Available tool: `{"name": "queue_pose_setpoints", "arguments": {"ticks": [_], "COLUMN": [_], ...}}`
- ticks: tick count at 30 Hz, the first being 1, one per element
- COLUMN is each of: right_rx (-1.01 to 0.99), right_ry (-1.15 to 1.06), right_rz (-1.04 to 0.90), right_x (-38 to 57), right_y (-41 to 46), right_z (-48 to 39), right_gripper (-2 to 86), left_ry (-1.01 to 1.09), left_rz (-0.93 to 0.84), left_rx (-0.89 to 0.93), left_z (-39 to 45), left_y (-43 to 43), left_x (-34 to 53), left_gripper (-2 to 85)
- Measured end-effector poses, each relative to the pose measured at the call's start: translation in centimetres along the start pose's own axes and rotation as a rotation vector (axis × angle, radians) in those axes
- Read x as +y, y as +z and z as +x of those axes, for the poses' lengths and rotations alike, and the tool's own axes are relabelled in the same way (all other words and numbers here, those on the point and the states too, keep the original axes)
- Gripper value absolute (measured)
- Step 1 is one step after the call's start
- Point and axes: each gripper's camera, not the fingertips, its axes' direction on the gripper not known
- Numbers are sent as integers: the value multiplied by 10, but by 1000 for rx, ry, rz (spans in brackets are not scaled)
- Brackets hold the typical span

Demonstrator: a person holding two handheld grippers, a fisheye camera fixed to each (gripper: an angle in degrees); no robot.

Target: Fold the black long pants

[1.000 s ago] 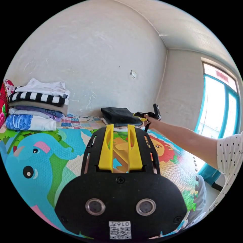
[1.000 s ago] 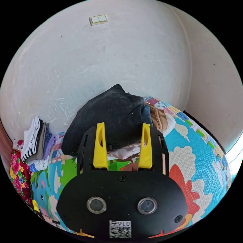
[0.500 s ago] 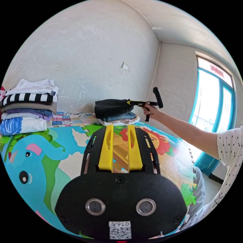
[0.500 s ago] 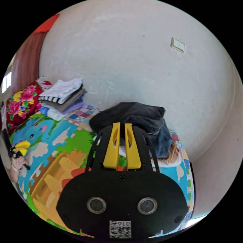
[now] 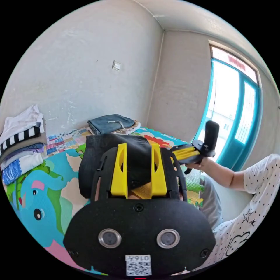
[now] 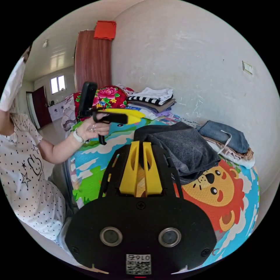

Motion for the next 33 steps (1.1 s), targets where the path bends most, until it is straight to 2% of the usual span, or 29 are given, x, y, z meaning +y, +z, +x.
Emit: {"name": "queue_pose_setpoints", "arguments": {"ticks": [3, 4, 8, 10, 14, 18, 24, 27, 31, 33], "right_rx": [82, 84, 76, 142, 263, 272, 373, 418, 409, 387], "right_ry": [-121, -160, -261, -249, -187, -143, -106, -60, -12, 8], "right_rz": [-13, -16, -47, -73, -118, -12, 47, 51, 68, 77], "right_x": [7, 8, 6, 1, -6, -9, -9, -10, -21, -30], "right_y": [-26, -34, -49, -57, -69, -118, -189, -208, -209, -205], "right_z": [-86, -119, -210, -255, -291, -306, -305, -295, -279, -272], "right_gripper": [6, 6, 7, 7, 8, 8, 9, 11, 15, 19], "left_ry": [-31, -42, -12, -6, -50, -117, -170, -281, -593, -683], "left_rz": [-137, -231, -530, -579, -442, -299, -10, 43, -120, -108], "left_rx": [-2, -24, -224, -247, -275, -197, -247, -360, -646, -766], "left_z": [14, 22, 47, 53, 54, 44, 48, 39, 12, 18], "left_y": [23, 41, 112, 129, 109, 62, -109, -190, -256, -285], "left_x": [-22, -31, -38, -33, -39, -43, -20, 14, 72, 84], "left_gripper": [140, 150, 148, 134, 33, 15, 4, 4, 4, 4]}}
